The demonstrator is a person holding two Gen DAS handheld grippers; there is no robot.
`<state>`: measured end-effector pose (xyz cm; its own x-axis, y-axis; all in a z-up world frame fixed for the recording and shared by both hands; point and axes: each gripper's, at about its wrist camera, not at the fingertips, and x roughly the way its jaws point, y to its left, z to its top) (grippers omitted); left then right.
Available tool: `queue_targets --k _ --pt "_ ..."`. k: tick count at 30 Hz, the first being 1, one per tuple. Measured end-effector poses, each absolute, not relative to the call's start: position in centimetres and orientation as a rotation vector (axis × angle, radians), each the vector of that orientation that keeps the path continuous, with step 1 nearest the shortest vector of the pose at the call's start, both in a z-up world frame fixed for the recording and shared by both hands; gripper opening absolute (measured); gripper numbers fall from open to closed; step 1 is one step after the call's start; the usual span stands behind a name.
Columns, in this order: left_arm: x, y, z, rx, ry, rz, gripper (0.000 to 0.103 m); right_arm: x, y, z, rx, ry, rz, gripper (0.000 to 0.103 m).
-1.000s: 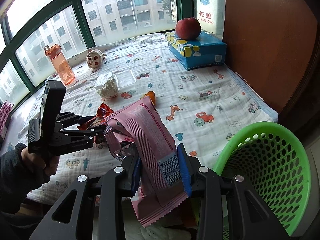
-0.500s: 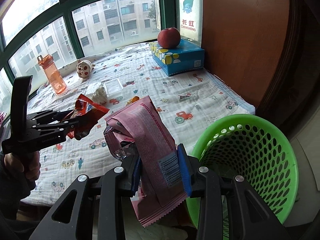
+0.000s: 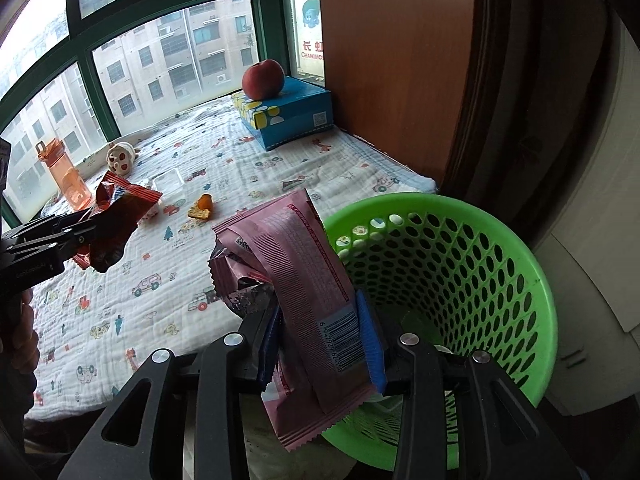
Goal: Collect trash
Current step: 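Carry the pink wrapper into the basket and open the right gripper while the left carries the wafer packet, then lower the wafer packet into the basket and open the left gripper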
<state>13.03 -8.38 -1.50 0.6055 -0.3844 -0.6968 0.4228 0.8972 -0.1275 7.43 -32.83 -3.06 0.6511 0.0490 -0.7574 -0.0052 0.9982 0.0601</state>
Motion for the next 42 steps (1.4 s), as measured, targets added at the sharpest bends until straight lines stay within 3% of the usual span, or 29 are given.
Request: queue_targets --k 9,20,23,42 --pt "12.4 -11.7 -0.3 0.070 0.773 -0.520 0.042 6.7 -37.0 -4.3 0.094 0.879 -0.078 0.037" --pt "11.8 -15.8 0.2 0.099 0.764 -0.580 0.042 6.0 -40.4 -4.2 0.123 0.859 -0.162 0.057" --pt "11.7 -16.8 -0.1 0.106 0.766 -0.594 0.042 5.8 -41.1 -4.1 0.128 0.850 -0.172 0.068" --pt "11.3 -22.4 -2.5 0.146 0.836 -0.674 0.043 2.8 -43.4 -2.8 0.180 0.801 -0.210 0.073"
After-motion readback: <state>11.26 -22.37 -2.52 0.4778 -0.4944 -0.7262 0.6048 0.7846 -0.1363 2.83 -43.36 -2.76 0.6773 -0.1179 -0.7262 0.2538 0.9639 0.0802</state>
